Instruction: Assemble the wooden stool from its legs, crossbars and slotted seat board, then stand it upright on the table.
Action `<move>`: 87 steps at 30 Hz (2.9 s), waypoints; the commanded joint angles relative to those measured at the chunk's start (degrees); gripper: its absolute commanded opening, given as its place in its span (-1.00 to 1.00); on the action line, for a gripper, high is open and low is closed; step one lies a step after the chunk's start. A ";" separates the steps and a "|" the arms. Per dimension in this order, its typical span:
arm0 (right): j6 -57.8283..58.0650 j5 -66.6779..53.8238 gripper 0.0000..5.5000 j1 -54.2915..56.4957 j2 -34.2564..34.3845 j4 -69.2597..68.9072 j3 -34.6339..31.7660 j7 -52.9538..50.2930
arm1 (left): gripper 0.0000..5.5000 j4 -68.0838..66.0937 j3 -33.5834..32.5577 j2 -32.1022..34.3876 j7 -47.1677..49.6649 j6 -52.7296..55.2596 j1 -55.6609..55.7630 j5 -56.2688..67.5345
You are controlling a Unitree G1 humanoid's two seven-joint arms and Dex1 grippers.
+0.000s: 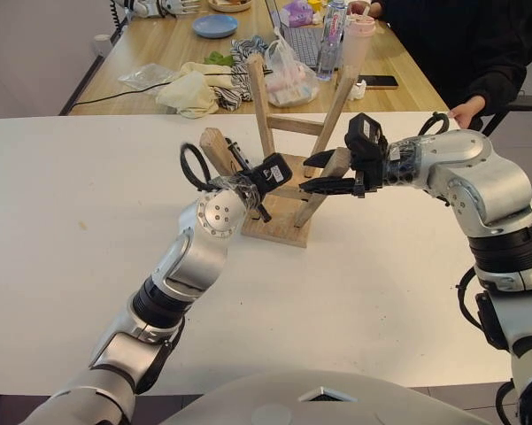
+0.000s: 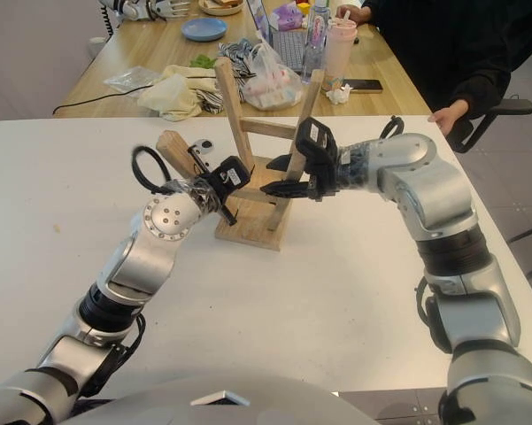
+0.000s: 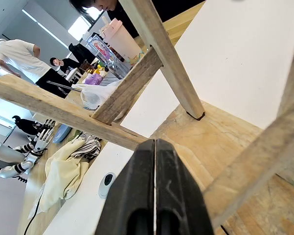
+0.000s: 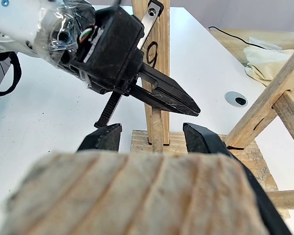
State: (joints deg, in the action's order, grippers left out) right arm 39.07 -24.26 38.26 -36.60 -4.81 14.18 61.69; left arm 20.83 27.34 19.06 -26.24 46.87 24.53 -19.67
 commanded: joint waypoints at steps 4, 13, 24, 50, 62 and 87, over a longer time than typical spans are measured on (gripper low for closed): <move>2.09 1.41 -0.24 -2.89 -0.04 1.38 2.76 0.57 | -1.00 -3.17 -2.84 -2.64 1.18 -3.10 -4.07 3.59; -1.71 2.00 0.07 -3.38 -1.06 0.43 2.93 3.24 | -1.00 7.93 -32.97 -13.58 5.97 -15.07 10.84 28.15; 2.43 -6.64 0.27 -1.63 -2.11 -0.72 -6.15 7.47 | -1.00 -3.06 -50.36 -3.63 7.27 -20.84 4.46 36.71; 11.69 -7.18 -0.71 -16.88 11.10 -22.16 2.67 -29.59 | -1.00 -15.73 -30.18 -5.35 5.37 -17.32 -4.82 37.76; 8.40 1.50 -1.00 -16.86 11.13 -21.83 6.90 -29.71 | -1.00 -36.66 -28.63 -1.60 0.71 -33.91 0.51 30.04; -27.27 7.35 0.04 -28.53 5.07 15.02 -7.40 -10.30 | -0.22 -18.40 -21.32 12.31 -23.90 -24.73 -20.31 38.02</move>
State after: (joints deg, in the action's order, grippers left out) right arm 13.98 -17.93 7.95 -33.87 8.36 7.15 52.90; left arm 5.21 4.55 29.38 -46.77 22.99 -0.50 19.56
